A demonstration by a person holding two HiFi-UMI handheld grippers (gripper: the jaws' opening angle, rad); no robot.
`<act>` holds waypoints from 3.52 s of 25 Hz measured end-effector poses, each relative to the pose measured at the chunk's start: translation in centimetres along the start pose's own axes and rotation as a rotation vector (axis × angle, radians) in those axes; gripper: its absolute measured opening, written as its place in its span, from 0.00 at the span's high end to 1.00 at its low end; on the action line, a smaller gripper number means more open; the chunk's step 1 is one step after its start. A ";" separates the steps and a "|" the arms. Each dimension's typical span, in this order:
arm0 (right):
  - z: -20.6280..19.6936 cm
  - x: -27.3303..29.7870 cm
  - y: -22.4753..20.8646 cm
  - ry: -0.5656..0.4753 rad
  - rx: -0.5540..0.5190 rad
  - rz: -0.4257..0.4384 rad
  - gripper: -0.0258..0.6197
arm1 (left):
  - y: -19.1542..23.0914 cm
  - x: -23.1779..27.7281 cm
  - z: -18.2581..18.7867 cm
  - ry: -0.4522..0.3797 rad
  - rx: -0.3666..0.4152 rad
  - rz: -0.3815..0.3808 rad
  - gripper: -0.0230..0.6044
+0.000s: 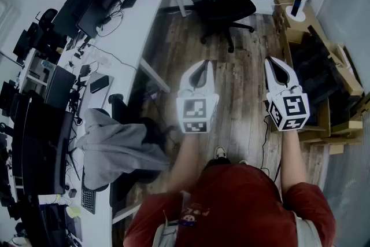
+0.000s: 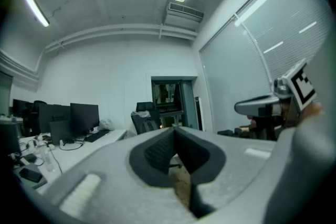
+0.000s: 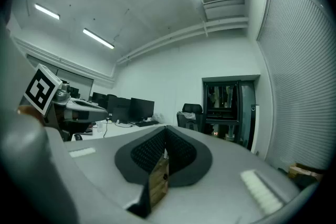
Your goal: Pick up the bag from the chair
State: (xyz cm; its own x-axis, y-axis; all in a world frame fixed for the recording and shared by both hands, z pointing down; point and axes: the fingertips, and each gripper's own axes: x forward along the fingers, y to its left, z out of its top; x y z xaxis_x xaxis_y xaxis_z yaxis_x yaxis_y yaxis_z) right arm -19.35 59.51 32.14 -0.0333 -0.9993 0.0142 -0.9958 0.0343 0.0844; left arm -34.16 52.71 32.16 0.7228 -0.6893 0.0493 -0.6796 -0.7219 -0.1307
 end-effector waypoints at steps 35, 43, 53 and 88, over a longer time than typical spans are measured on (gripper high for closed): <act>-2.7 18.3 -7.2 0.008 0.040 -0.076 0.96 | 9.2 18.0 -3.5 0.061 0.018 -0.035 0.97; -3.3 26.5 -15.7 0.020 0.066 -0.058 0.96 | 9.9 29.5 -2.8 0.087 0.018 -0.011 0.97; -4.0 35.0 -25.2 0.020 0.100 -0.037 0.96 | 10.0 42.0 -1.7 0.105 0.036 0.013 0.97; -5.9 72.2 -35.2 0.097 0.041 0.046 0.96 | 29.3 74.3 -4.6 0.108 -0.039 0.040 0.97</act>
State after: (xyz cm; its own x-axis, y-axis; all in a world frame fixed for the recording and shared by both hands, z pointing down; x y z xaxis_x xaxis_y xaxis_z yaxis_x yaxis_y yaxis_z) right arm 13.82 -13.74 36.08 -0.0728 -0.9909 0.1135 -0.9961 0.0778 0.0406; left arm -0.96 -19.90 36.56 0.6790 -0.7184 0.1512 -0.7133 -0.6943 -0.0959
